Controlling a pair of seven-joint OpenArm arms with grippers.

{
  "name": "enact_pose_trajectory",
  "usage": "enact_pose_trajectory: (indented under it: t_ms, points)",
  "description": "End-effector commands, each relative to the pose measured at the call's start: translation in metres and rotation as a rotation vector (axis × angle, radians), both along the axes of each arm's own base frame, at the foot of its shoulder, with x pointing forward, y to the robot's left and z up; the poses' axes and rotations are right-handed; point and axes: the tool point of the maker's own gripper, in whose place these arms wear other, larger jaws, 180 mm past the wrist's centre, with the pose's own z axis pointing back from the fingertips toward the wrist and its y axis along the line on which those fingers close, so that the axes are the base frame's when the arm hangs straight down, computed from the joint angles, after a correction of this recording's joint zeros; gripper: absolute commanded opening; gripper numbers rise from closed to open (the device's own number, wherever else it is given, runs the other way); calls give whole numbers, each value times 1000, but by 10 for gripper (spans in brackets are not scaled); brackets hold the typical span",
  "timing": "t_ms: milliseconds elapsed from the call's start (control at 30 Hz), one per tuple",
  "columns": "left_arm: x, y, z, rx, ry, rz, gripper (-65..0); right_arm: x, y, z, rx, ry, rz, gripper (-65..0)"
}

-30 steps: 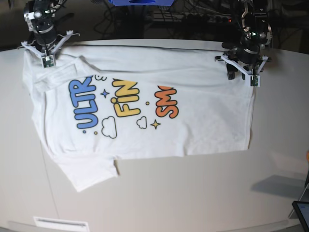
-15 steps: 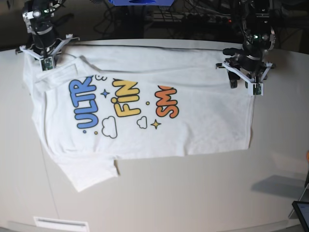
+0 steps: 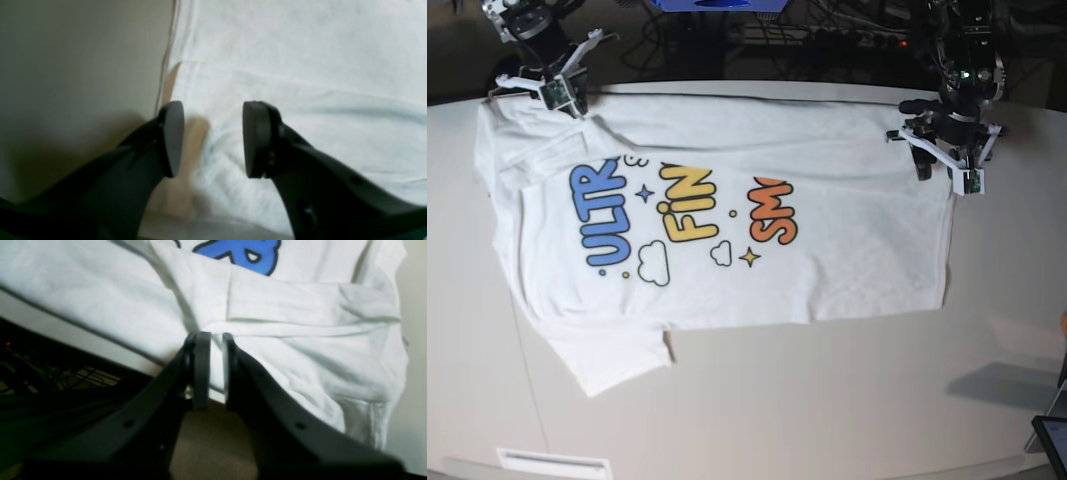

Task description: Fold the T-shirt properly

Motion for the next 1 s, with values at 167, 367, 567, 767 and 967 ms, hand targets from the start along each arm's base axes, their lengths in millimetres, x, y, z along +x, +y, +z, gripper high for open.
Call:
enact_pose_trajectory:
  t_ms: [167,367,567,767,967]
  points:
    - [4,2,8,17,-30,-11,-378,-2,9,7,31,-17,47,-486]
    - [5,2,9,18,-31,-12,-378,-1,31,7,66,-20,108,-486]
    - [5,2,8,17,-29,-12,-378,-2,53,-7,-65,20,251,-486]
    - [3,2,7,18,-25,-14,-378,1,36,-15,-202,51,226,-450]
    - [3,2,7,17,-25,-13,-378,3,12,-22,-311,111,195,-421]
